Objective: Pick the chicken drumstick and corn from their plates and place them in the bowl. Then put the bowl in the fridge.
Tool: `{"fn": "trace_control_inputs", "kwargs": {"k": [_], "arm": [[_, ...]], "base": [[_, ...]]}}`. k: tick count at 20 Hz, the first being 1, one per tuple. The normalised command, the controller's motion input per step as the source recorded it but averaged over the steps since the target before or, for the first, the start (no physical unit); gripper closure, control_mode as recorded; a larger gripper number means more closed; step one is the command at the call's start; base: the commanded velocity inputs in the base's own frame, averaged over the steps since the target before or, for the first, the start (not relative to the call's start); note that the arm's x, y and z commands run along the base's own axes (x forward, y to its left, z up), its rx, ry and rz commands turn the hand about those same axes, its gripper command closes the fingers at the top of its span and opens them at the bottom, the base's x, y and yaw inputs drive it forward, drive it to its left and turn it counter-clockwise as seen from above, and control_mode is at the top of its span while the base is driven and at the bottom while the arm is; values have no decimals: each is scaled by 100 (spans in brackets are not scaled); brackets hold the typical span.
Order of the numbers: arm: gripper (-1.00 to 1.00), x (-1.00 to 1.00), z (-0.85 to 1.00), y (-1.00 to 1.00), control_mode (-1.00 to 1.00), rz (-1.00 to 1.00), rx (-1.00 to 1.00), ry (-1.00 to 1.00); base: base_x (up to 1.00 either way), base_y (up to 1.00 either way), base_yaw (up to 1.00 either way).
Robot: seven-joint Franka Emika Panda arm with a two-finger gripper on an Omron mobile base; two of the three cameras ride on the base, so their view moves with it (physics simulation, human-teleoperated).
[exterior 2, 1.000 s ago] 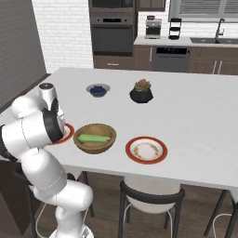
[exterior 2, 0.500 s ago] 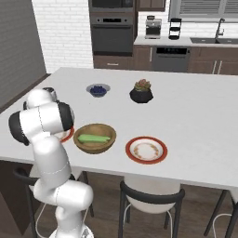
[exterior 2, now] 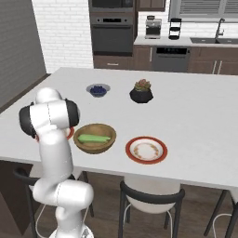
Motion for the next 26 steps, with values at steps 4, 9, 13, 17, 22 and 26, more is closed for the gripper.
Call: {"fn": "trace_control_inputs", "kwargs": {"k": [4,9,13,17,22,26], "arm": [[-100,29,-28,0,-100,0,0,4],[-100,9,-29,4,-100,0,0,5],[-100,5,-27,10,-100,0,0,4],[100,10,-20,5,-100,0,0,5],[100,-17,-3,-11,-100,0,0,0],[100,-33,14,-26,-100,0,1,0]], "base": [[0,0,0],[0,0,0],[0,0,0],[0,0,0],[0,0,0],[0,0,0]]}}
